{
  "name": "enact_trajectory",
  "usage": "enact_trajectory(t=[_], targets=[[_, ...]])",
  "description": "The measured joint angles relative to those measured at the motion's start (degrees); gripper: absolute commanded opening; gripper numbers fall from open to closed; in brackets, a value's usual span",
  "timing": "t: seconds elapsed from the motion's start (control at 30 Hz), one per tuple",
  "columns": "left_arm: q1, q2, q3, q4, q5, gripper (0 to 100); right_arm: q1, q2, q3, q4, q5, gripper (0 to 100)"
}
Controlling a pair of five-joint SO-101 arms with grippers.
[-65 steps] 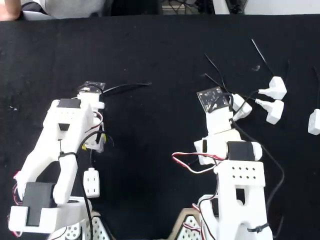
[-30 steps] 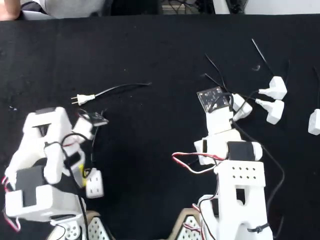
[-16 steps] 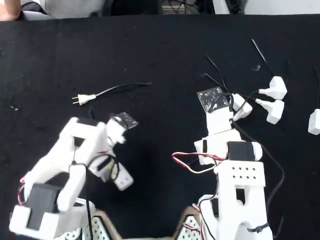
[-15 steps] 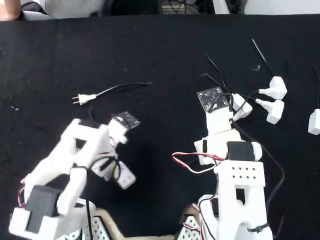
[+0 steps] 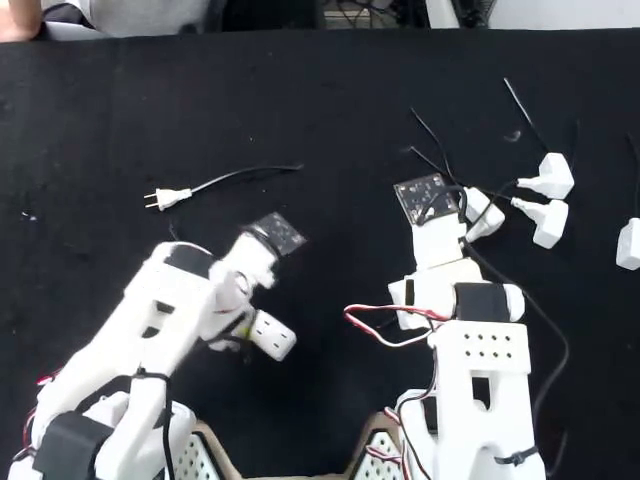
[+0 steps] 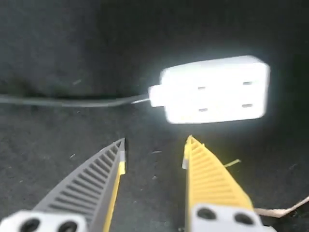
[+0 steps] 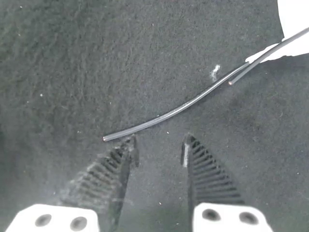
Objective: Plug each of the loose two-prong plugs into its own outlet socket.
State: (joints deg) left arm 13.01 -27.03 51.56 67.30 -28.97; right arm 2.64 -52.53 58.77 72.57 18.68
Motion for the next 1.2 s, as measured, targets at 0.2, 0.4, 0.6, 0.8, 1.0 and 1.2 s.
enact_trajectory(t=[0.2,0.4,0.6,0.8,1.0,1.2], targets=[[-8.5,0.3,-6.9,-1.1,-3.9,20,0.0,0.0,0.0,0.0,0.0,15.9],[-8.8,12.0,-8.2,-11.8,15.9,20,0.0,0.0,0.0,0.0,0.0,15.9],[-10.2,21.9,-10.1,-15.2,27.3,20,0.2,0.0,0.0,0.0,0.0,15.9],[-12.4,20.6,-10.5,-9.6,24.5,20,0.2,0.0,0.0,0.0,0.0,15.9],[-13.2,17.1,-8.7,-6.4,18.2,20,0.2,0.0,0.0,0.0,0.0,15.9],[-16.6,9.5,-6.7,-5.5,15.0,20,-8.6,0.0,0.9,-1.8,4.1,15.9]])
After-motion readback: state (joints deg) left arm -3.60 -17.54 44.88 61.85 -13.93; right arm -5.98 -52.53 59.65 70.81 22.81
